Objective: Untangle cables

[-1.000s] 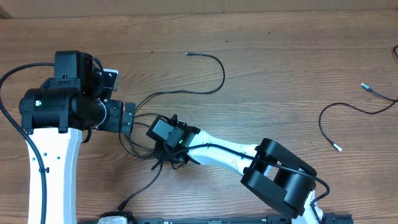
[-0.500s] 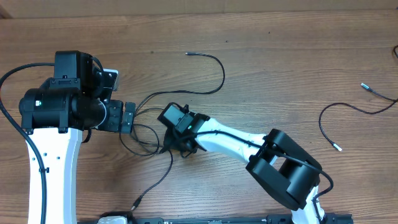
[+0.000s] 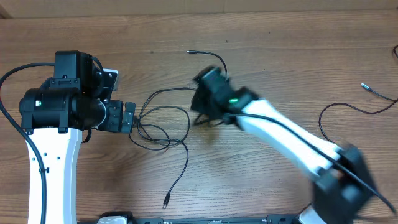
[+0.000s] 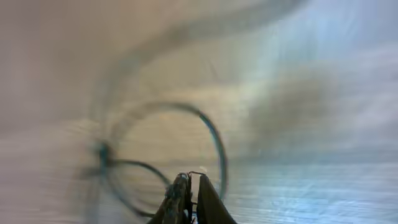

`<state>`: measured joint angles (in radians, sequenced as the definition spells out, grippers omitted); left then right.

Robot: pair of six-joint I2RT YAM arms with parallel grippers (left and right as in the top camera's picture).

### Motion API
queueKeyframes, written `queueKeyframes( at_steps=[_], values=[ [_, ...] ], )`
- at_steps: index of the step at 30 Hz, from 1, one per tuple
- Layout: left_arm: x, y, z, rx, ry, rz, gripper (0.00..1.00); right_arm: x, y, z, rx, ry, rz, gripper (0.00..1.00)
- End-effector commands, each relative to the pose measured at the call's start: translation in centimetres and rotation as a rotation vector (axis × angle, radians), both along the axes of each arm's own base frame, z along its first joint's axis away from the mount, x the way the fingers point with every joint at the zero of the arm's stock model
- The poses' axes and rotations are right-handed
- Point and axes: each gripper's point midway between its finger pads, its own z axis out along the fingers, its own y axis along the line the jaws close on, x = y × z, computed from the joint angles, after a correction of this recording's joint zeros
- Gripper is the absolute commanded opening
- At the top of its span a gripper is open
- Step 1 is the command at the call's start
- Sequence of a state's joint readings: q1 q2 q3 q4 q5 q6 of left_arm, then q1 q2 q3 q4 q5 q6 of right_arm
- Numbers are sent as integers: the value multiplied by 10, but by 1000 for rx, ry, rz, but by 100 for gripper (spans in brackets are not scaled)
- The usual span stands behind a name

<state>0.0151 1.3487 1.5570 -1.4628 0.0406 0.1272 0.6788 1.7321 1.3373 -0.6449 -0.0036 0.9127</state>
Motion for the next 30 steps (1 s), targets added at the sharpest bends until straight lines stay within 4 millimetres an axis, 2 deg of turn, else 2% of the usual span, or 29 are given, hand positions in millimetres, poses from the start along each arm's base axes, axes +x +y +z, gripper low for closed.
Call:
queueKeyframes(
  at_steps=[1, 4, 7, 8, 11, 13, 14, 15, 20, 28, 30],
  values=[
    [1, 3, 0, 7, -1, 8, 99, 17, -38, 76, -15, -227, -47, 4],
    [1, 3, 0, 7, -1, 8, 100, 16, -65, 113, -3, -308, -100, 4],
    [1, 3, 0, 7, -1, 8, 100, 8, -79, 124, -6, -308, -116, 5],
    [1, 3, 0, 7, -1, 8, 100, 4, -81, 120, -18, -290, -114, 13],
    [1, 3, 0, 7, -1, 8, 99, -8, -81, 103, -43, -211, -84, 61],
    [1, 3, 0, 7, -1, 8, 100, -16, -78, 90, -50, -151, -57, 86],
    [1, 3, 0, 7, -1, 8, 99, -18, -75, 83, -49, -121, -43, 96],
    [1, 3, 0, 7, -1, 8, 100, -21, -72, 76, -47, -90, -27, 100],
    [1, 3, 0, 7, -1, 8, 100, -26, -56, 36, -49, 48, 24, 100],
    [1, 3, 0, 7, -1, 8, 99, -40, -28, -43, -34, 311, 104, 100],
    [1, 3, 0, 7, -1, 8, 100, -44, -19, -56, -20, 350, 123, 96]
  ],
)
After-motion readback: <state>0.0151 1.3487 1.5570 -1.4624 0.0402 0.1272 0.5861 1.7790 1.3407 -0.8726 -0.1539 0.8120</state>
